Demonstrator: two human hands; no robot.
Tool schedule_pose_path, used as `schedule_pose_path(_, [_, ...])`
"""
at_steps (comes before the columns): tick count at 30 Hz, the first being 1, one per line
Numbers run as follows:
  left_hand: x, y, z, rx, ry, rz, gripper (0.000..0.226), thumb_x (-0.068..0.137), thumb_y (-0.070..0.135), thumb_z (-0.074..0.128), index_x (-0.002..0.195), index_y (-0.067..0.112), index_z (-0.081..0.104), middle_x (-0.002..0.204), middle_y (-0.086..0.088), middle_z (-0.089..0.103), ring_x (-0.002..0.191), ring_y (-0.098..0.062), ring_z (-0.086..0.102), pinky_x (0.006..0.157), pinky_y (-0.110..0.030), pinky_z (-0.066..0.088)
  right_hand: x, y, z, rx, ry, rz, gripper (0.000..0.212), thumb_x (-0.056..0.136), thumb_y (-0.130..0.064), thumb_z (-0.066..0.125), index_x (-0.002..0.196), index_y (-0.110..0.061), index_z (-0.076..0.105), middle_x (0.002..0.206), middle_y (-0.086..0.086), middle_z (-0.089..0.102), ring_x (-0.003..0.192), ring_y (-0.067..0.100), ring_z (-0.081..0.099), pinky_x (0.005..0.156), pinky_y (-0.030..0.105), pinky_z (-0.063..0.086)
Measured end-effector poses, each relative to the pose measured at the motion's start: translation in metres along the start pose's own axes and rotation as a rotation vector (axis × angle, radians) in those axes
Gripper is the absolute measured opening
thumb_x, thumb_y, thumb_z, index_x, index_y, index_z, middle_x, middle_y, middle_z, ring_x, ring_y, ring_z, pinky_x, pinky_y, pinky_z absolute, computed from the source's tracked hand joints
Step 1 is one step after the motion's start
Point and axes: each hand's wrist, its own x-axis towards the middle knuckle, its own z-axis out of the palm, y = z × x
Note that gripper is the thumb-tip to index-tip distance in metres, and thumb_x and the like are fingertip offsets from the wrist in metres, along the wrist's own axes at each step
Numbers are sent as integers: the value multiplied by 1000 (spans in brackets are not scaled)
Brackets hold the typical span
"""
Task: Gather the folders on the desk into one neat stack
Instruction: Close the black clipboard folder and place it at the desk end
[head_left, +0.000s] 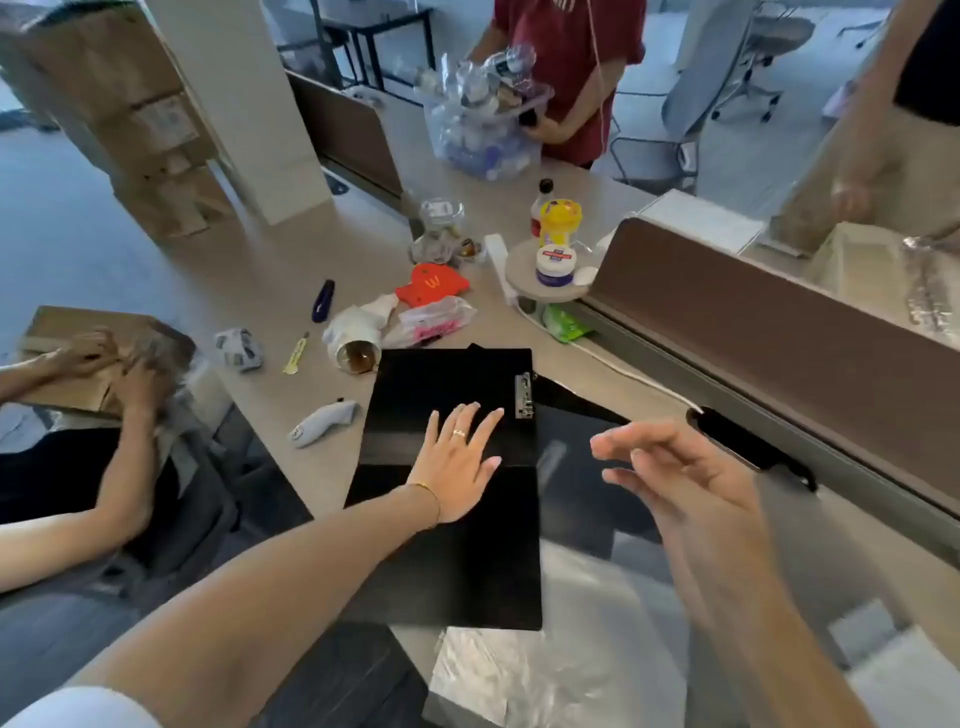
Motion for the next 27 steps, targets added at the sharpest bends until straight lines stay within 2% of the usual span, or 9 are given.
schedule_pose_path(2, [-13,-17,22,-10,-64,-77,65,103,51,22,160,29,-2,169,-7,8,156,-27,3,125,-53,7,9,35,-1,-44,-31,92,34,95,7,49,86,-13,75,97,11,76,104,31,68,90,40,55])
schedule_pose_path(5, [-34,-43,70,-77,-108,-181,66,102,50,27,161,29,3,170,-3,1,156,-24,-7,125,-51,3,23,97,-3,-188,-100,200,34,92,10,52,83,-13,75,93,7,77,100,27,68,90,43,52])
schedule_pose_path(9, [-44,-56,120,-116,-145,-151,66,101,48,25,160,32,-1,169,4,-13,154,-18,-19,125,-52,3,37,155,-1,-368,-182,266,37,90,10,55,79,-18,76,89,-3,77,89,10,70,92,39,54])
schedule_pose_path(11, [-46,-56,136,-130,-127,-151,67,102,47,22,159,34,-9,167,6,-22,152,-16,-26,125,-52,-1,43,181,-1,-480,-224,256,34,90,5,58,81,-23,76,89,-11,76,88,2,68,94,36,53])
schedule_pose_path(17, [-40,-29,158,-131,-43,-224,65,102,48,12,156,34,-21,162,4,-35,147,-18,-36,122,-56,-7,60,228,0,-770,-361,71,31,90,-5,62,88,-34,73,94,-19,70,94,0,63,88,29,51])
schedule_pose_path(20, [-34,-8,157,-174,-51,-256,68,102,51,19,157,34,-18,164,3,-31,149,-21,-33,122,-58,-4,70,234,4,-998,-469,-106,25,93,-15,60,97,-39,68,103,-23,64,100,-5,54,85,17,42])
schedule_pose_path(22, [-32,1,149,-195,-73,-235,74,99,54,30,159,36,-11,167,2,-22,153,-23,-24,123,-58,1,72,239,6,-1126,-499,-173,21,95,-23,58,105,-39,65,109,-24,60,95,-9,49,81,13,37])
schedule_pose_path(25, [-27,-3,138,-129,-20,-118,75,95,56,42,159,39,7,169,1,4,156,-26,-1,123,-58,4,60,249,10,-1277,-491,-224,23,95,-31,57,116,-40,61,119,-22,57,111,-1,48,92,27,44])
schedule_pose_path(27, [-26,-11,135,-155,16,-59,72,94,55,46,158,37,16,164,1,16,154,-27,10,122,-60,3,39,254,11,-1374,-473,-221,28,96,-34,54,124,-40,58,127,-21,55,121,5,47,99,31,43])
